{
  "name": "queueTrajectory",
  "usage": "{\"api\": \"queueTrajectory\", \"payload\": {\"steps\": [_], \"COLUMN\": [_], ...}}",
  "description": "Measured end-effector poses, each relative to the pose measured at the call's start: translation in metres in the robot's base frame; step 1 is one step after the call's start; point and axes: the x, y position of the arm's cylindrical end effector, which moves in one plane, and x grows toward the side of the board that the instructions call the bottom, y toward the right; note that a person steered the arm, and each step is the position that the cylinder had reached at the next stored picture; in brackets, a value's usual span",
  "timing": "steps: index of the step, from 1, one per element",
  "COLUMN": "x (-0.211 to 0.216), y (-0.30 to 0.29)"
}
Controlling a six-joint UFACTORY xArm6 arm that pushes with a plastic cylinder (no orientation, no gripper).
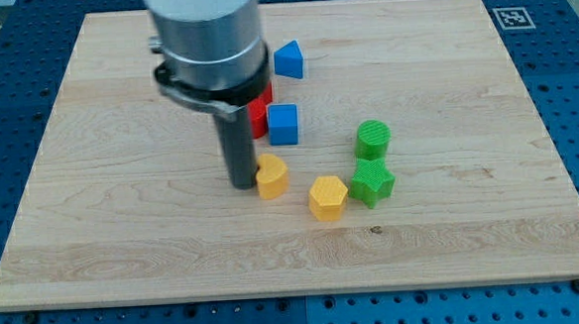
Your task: Push the green circle into the green star
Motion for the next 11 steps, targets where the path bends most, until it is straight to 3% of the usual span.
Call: {"api": "queueTrajectory", "payload": {"steps": [2, 4, 6, 9, 11], "x": [-0.007, -0.055, -0.076, -0.047, -0.021], "y": [0.057, 0.082, 0.188, 0.184, 0.144]}}
